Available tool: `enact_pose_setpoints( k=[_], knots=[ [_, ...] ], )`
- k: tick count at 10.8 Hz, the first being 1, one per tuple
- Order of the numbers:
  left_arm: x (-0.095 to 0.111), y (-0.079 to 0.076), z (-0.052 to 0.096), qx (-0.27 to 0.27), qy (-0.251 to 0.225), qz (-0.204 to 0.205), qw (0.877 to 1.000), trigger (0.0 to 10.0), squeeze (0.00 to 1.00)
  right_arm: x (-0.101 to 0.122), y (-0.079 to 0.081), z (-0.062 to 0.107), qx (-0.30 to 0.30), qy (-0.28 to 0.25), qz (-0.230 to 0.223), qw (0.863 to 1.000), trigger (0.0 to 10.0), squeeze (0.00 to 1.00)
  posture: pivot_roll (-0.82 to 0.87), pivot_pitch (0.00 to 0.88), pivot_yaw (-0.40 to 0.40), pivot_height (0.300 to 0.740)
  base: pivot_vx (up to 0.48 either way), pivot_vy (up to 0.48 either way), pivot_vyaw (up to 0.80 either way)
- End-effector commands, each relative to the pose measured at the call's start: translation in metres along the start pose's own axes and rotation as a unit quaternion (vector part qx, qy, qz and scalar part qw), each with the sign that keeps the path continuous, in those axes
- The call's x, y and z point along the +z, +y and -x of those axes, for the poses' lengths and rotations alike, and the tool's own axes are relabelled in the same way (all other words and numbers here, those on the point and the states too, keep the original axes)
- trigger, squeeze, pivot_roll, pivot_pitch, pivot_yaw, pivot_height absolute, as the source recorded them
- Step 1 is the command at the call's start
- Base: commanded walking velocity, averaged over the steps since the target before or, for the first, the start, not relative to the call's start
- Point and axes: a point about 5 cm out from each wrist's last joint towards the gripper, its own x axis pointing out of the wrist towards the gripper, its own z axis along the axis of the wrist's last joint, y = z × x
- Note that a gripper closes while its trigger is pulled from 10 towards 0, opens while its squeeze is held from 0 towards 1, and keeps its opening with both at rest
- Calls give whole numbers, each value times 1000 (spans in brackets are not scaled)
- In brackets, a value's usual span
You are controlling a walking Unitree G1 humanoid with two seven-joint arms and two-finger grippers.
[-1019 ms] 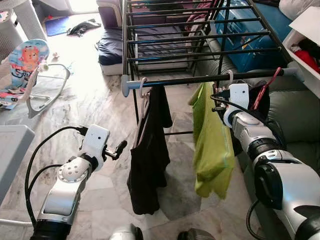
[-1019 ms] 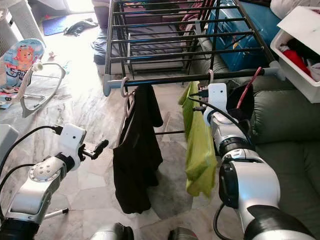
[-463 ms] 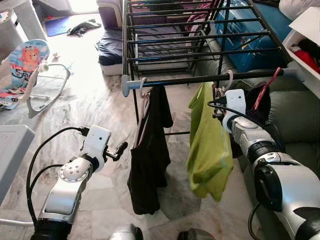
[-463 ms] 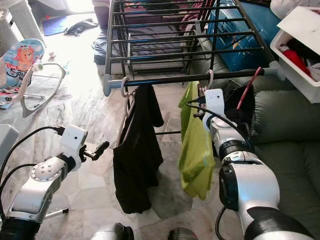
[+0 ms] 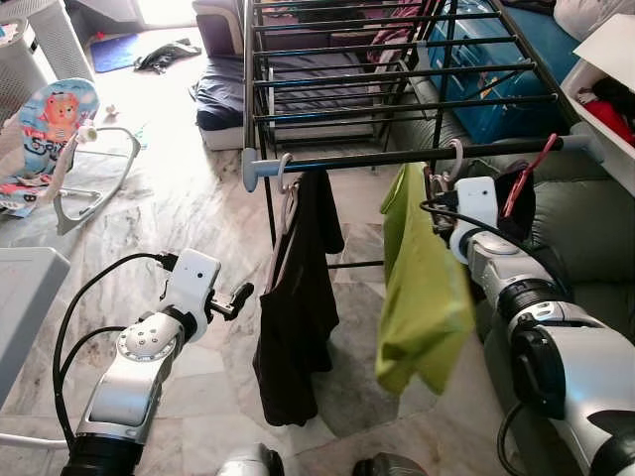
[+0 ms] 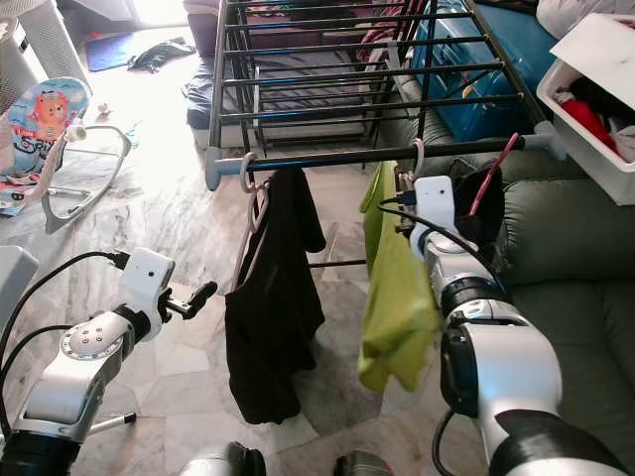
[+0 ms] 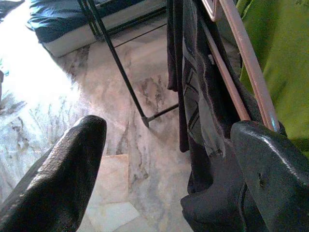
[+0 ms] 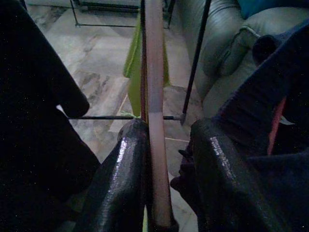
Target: Hang hanger
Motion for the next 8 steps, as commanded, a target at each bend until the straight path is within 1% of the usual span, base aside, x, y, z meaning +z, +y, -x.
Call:
enact_pose_setpoints(
  k=[1,3,4,6,8],
  knots=[
    [0,-1,-1,-4,5,-6,1000,10000,0,-4,-5,1,-9,11,-1,1000,10000,0,28,23,23,740,0,0,0],
    [0,-1,-1,-6,6,-6,1000,10000,0,-6,-5,1,-2,16,-9,1000,10000,0,28,23,23,740,0,0,0],
    [0,-2,-2,-7,7,-6,1000,10000,0,-7,-5,1,2,16,-11,1000,0,0,23,22,24,740,0,0,0],
    [-1,-2,-2,-6,9,-6,1000,10000,0,-5,-2,1,13,18,-10,1000,0,0,26,22,22,740,0,0,0],
    [-1,-1,-3,-3,10,-6,1000,10000,0,-6,0,0,24,25,3,999,0,0,26,19,15,740,0,0,0]
  ],
)
